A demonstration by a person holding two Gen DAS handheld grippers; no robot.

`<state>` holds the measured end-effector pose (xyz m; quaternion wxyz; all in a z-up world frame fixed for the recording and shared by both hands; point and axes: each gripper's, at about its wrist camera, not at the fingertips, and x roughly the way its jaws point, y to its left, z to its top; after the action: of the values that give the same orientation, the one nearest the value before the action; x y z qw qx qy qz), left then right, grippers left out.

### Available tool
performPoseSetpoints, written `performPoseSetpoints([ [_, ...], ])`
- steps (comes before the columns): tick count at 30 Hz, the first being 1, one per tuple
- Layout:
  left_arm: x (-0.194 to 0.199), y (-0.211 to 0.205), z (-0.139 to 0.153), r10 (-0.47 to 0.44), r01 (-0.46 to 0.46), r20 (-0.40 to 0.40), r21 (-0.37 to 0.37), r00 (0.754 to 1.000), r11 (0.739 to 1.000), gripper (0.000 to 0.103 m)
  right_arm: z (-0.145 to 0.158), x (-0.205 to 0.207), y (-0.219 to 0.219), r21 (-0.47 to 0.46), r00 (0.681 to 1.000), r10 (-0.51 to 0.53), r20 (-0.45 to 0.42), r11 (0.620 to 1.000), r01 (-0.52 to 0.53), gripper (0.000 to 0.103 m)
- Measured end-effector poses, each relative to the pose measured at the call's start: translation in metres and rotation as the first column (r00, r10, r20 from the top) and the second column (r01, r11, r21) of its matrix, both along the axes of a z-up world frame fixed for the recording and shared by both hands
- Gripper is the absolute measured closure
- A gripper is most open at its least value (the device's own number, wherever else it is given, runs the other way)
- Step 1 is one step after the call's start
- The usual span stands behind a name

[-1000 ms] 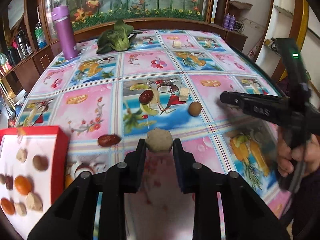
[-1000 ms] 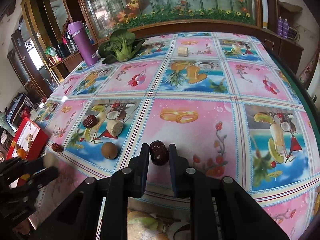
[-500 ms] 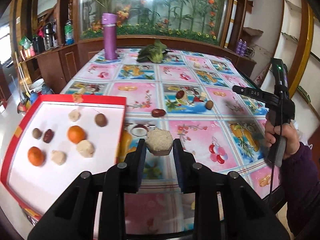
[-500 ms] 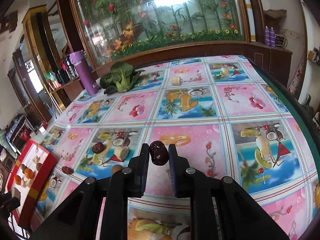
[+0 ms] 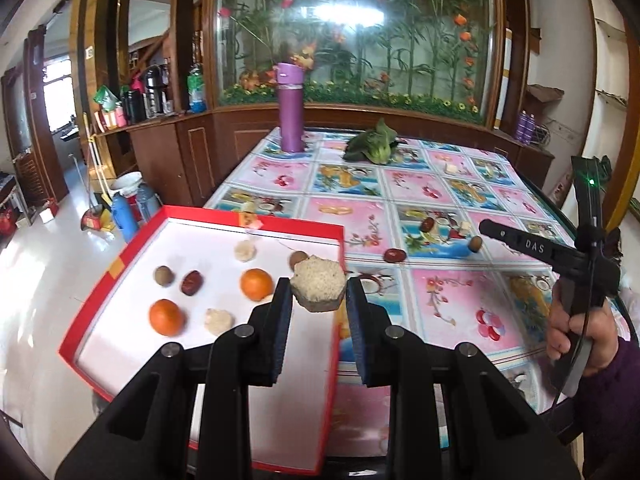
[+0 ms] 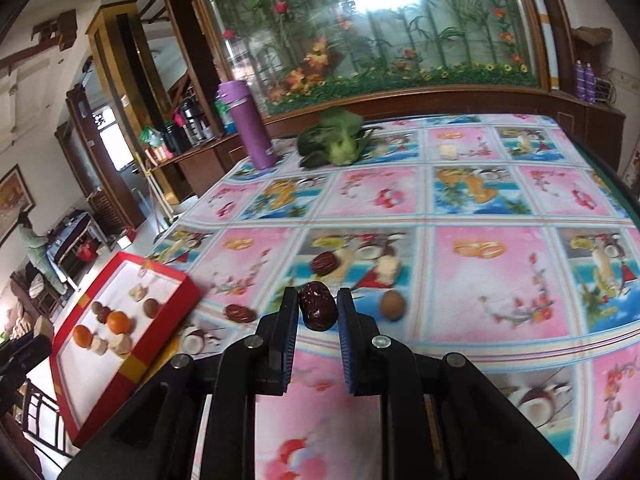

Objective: Organize fruits
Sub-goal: 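Lower the cake into the tray with the left tool while the right tool releases the date there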

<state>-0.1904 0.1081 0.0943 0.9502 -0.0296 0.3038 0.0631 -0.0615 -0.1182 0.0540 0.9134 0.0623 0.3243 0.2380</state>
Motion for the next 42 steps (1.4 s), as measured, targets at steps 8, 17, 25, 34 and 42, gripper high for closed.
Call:
performPoseSetpoints([
  [8, -0.015, 0.026, 0.002, 0.094, -0.096, 0.036, 0.045, 0.995, 0.994, 0.074, -0.003, -0.016, 0.051, 0.031, 0.995, 0.093, -0.023, 0.995, -0.093, 0.085],
  [17, -0.023, 0.059, -0.006, 0.192, -0.194, 0.036, 0.063, 0.981, 0.979, 0.074, 0.004, -0.038, 0.113, 0.032, 0.978, 0.208, -0.019, 0.978, -0.207, 0.085],
  [25, -0.025, 0.09, -0.022, 0.252, -0.251, -0.009, 0.032, 0.968, 0.967, 0.074, 0.011, -0.058, 0.151, 0.015, 0.954, 0.301, -0.005, 0.954, -0.301, 0.085],
  [34, -0.028, 0.107, -0.036, 0.274, -0.273, -0.058, 0.016, 0.96, 0.962, 0.074, -0.007, -0.079, 0.19, -0.026, 0.913, 0.405, -0.055, 0.913, -0.406, 0.085],
  [42, -0.02, 0.097, -0.049, 0.232, -0.231, -0.106, 0.02, 0.967, 0.973, 0.074, -0.024, -0.089, 0.215, -0.065, 0.885, 0.456, -0.097, 0.884, -0.463, 0.085],
])
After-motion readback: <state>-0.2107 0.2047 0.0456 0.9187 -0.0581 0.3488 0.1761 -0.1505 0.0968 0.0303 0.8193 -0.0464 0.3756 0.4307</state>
